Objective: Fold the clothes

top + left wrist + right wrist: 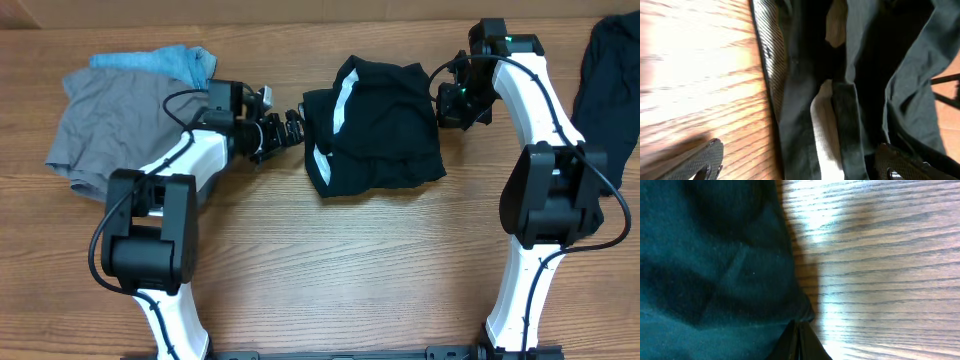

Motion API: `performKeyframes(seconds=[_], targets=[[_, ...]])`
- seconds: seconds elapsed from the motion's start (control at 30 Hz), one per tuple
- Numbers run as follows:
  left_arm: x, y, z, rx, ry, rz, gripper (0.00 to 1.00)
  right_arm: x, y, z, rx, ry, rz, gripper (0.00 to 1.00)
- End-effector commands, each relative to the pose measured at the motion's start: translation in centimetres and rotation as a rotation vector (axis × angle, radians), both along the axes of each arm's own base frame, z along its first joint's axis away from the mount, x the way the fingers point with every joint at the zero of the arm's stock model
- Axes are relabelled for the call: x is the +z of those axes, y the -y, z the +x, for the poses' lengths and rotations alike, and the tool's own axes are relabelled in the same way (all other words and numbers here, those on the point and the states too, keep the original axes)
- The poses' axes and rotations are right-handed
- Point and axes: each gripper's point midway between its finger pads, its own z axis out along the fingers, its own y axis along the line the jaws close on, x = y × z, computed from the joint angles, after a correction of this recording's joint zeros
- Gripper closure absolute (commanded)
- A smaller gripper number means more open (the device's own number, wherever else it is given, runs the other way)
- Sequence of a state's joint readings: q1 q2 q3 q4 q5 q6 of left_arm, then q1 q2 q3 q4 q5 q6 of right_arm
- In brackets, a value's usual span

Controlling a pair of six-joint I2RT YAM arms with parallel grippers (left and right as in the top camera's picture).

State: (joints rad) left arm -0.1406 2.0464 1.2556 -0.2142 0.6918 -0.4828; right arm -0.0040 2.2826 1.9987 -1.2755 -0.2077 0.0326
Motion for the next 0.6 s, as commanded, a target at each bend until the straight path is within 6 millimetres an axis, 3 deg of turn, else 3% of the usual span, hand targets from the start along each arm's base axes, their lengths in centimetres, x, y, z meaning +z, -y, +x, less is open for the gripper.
performKeyframes(seconds=[0.0,0.33,0.57], targets=[[0.5,1.4,0.2,-0.019,0.056,0.057,0.00,0.5,-0.8,0.1,0.009,0.013,0.036,0.96],[1.1,2.7,0.7,-0.039,0.073,-0.037,0.00,0.6,-0.8,0.3,0.010,0.024,0.040,0.96],[-0.8,3.1,0.2,-0.044,0.009,-0.071,0.00,0.7,-1.2,0.5,0.012,0.032,0.063,0.96]])
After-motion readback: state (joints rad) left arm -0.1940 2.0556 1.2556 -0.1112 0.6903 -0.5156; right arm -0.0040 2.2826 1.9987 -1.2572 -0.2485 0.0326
